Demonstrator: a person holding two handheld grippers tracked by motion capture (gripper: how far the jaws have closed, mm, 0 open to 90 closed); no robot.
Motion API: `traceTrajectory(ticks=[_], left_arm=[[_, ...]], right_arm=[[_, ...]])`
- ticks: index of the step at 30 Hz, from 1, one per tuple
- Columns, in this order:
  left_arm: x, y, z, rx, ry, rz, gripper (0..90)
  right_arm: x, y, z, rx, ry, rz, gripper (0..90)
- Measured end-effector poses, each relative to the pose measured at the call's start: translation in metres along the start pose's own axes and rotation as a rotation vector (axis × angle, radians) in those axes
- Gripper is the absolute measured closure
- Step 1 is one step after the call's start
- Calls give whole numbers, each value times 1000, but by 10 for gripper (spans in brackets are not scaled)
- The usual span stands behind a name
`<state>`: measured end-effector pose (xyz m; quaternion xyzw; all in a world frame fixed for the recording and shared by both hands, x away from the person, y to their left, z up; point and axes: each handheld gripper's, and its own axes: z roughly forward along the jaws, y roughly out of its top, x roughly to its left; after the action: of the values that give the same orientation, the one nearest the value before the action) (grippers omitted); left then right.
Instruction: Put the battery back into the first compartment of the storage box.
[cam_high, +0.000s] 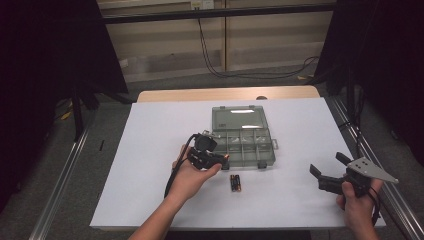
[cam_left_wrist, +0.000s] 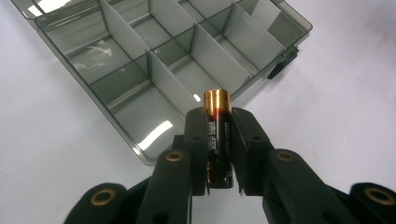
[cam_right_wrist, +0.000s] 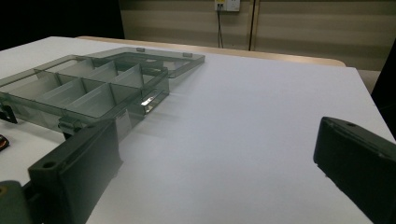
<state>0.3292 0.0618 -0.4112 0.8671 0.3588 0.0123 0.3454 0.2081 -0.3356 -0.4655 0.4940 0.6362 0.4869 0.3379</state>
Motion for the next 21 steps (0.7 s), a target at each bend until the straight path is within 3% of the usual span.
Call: traceTrajectory(ticks=[9,21], left_arm=[[13,10,-2,-20,-1,-44,772],[17,27,0,-36,8,-55,772]], right_arm=[[-1,0,0,1,-2,-4,0],[-1,0,-1,0,-3,4,0]])
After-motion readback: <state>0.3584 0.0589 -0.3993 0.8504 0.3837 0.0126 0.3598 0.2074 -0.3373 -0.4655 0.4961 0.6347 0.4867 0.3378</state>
